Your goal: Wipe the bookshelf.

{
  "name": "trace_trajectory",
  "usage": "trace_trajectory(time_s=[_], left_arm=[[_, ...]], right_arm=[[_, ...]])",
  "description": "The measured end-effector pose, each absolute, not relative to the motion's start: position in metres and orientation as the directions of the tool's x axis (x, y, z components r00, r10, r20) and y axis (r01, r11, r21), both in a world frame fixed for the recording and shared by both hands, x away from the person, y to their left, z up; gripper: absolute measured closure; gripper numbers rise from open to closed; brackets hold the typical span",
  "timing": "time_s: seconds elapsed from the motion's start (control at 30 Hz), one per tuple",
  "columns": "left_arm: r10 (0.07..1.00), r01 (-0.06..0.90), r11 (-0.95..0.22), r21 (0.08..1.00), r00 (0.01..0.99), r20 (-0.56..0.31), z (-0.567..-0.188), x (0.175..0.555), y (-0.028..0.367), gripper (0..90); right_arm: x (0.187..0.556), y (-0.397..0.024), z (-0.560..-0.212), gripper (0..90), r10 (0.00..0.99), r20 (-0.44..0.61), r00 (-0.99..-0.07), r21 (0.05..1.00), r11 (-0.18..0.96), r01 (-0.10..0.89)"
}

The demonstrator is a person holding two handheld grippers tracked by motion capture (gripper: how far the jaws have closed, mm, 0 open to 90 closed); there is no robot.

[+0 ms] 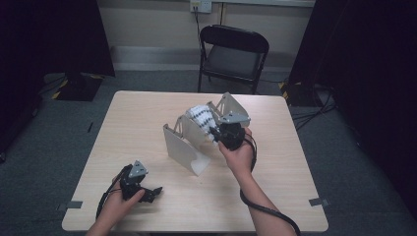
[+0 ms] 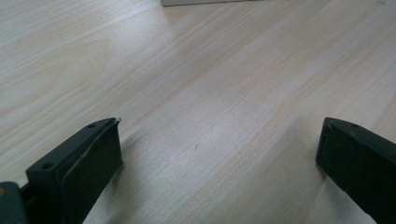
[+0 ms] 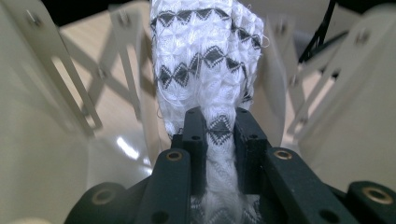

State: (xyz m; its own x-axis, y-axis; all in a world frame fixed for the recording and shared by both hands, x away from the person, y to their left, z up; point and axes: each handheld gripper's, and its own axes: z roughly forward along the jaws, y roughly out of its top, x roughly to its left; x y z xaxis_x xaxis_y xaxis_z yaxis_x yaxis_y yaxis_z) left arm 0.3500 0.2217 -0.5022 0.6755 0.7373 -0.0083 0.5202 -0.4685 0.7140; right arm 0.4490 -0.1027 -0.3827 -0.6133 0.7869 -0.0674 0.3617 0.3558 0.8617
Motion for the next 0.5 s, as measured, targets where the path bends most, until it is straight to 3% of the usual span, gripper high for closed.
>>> trace_trajectory(time_s=[0.17, 0.5], left_arm=[[0.737, 0.52, -0.468, 0.714, 0.675, -0.009, -0.502, 0.35, 0.222, 0.0], [0.737, 0.52, -0.469, 0.714, 0.676, -0.008, -0.502, 0.35, 0.222, 0.0]], right_arm=[[0.45, -0.09, -0.371, 77.5, 0.761, -0.091, -0.643, 0.863, 0.383, 0.33], [0.449, -0.091, -0.41, 77.5, 0.748, -0.065, -0.661, 0.829, 0.409, 0.381]])
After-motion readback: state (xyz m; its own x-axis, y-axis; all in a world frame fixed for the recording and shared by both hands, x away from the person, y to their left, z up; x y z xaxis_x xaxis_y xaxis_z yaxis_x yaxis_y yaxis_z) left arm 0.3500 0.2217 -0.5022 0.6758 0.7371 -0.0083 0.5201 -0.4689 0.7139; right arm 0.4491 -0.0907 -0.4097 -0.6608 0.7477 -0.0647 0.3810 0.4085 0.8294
